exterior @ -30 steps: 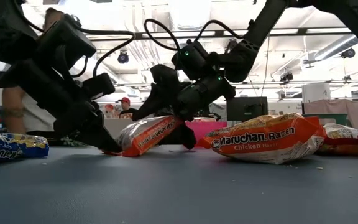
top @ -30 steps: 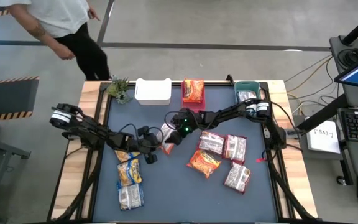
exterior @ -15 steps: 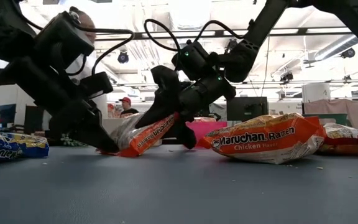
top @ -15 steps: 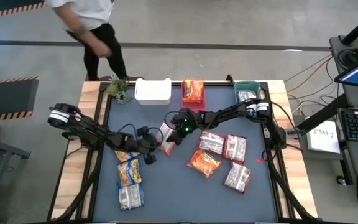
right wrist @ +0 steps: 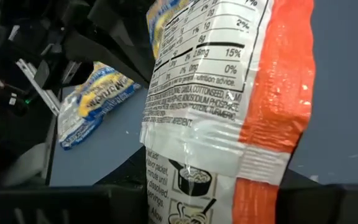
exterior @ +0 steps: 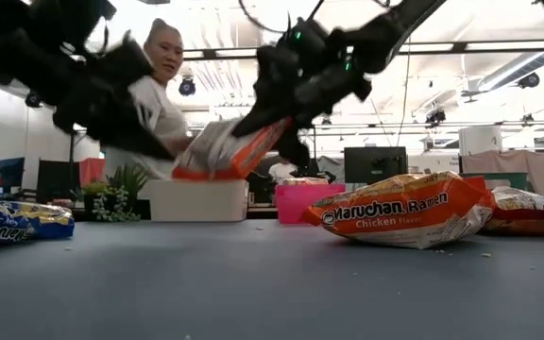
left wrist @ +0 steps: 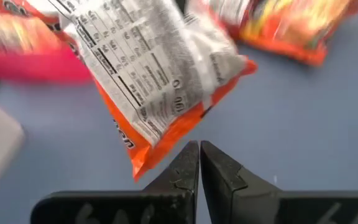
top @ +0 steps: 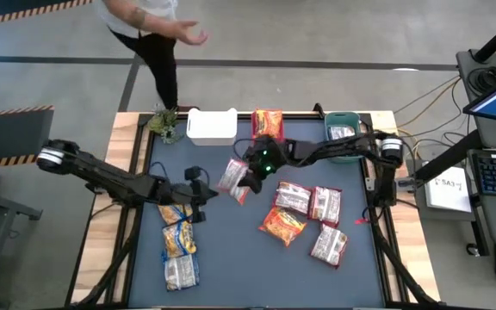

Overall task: Sort Maruchan noodles
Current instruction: Put the top orange noodle pack into the red bin

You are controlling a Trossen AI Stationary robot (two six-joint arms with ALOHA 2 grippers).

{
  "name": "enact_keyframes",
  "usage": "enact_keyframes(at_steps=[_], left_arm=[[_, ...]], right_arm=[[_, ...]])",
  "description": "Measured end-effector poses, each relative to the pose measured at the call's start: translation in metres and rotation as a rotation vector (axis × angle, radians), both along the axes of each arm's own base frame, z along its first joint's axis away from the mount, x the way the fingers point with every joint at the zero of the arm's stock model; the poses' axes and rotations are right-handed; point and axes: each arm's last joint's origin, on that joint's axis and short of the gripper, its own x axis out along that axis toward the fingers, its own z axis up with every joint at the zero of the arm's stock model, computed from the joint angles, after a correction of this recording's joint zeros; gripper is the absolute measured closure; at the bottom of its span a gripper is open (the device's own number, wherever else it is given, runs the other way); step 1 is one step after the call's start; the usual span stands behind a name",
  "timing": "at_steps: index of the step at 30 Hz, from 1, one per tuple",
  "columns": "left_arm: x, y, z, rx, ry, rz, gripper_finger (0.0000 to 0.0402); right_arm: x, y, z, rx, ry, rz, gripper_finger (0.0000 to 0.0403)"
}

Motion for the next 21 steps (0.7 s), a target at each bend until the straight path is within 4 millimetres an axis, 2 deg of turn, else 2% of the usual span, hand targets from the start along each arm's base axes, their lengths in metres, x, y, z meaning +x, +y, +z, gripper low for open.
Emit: enact_keyframes(at_steps=[4,8,11,16,21], left_arm=[[-0.009,0.003,0.027,0.106,-0.122,-0.029,0.0402],[-0.019,0.008,0.049,0.195,-0.219,-0.014,0.0402],[-0.024,0.011,0.059,0.240,-0.267,0.012,0.0402],[-0.027,0.014,0.063,0.281,-0.280,0.048,0.0402],[-0.026,0.014,0.059,0.278,-0.265,0.052,0.0402]], right_arm=[[-0.019,-0.014,0.043,-0.116,0.027,-0.018,0.0274],[-0.039,-0.030,0.084,-0.383,0.141,-0.044,0.0273],[-0.051,-0.040,0.106,-0.585,0.214,0.046,0.0273],[-0.062,-0.064,0.120,-0.779,0.222,0.174,0.0273],[-0.075,-0.097,0.109,-0.843,0.297,0.222,0.0273]])
